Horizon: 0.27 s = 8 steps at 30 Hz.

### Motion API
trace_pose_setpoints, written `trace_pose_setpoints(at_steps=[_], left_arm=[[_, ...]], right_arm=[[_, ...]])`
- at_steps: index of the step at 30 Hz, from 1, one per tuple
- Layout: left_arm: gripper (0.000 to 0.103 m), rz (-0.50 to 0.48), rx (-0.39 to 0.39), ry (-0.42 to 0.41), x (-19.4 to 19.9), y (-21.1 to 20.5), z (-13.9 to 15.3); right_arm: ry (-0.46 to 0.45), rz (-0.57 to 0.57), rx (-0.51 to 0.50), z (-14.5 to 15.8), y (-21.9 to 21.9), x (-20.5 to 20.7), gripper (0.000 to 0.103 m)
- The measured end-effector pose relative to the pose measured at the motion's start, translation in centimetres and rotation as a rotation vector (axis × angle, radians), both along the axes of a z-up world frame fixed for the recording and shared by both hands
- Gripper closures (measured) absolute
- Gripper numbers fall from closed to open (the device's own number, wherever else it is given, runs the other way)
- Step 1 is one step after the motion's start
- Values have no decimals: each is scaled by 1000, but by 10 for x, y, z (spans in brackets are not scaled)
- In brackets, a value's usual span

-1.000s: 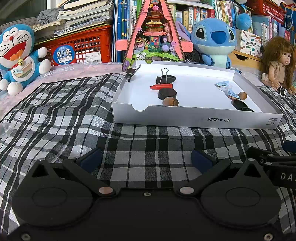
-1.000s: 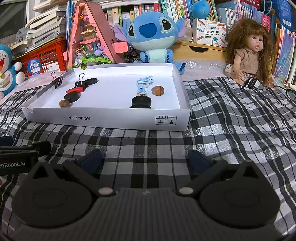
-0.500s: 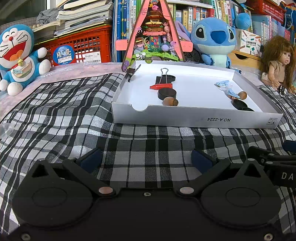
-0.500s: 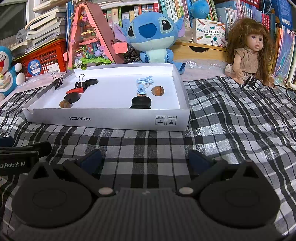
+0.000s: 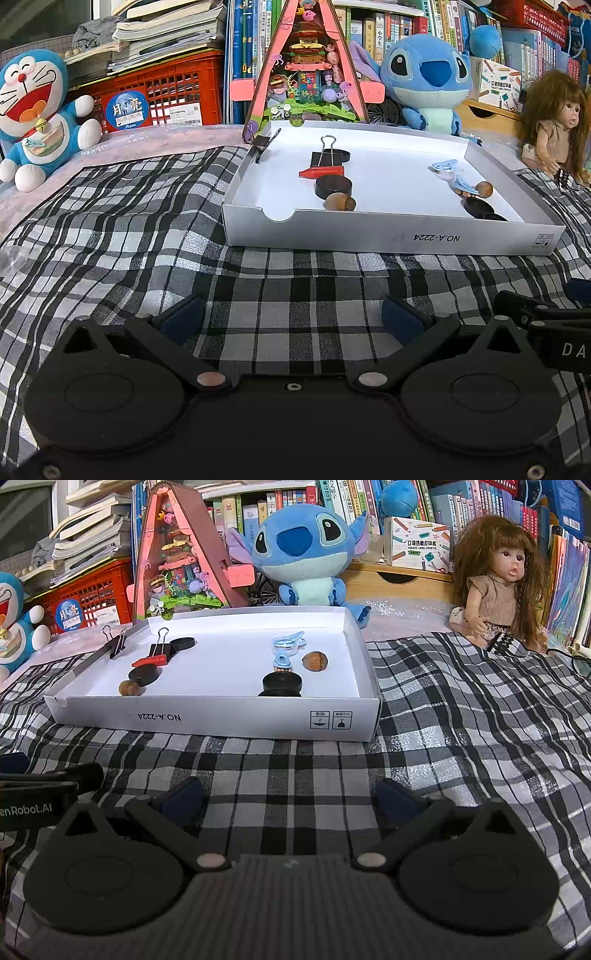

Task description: Organize rigid objects

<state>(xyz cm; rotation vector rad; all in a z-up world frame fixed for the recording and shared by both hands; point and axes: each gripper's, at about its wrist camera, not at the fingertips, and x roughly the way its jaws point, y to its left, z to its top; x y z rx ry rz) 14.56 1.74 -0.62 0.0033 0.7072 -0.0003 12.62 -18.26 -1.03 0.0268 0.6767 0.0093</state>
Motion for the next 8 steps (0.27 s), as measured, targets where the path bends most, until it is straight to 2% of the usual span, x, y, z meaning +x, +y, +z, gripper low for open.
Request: trace_pose_setpoints(at_steps=[8], left_arm=[[0, 1, 1, 0, 0, -1, 0]], right_arm=[[0, 0, 0, 0, 0, 0, 0]])
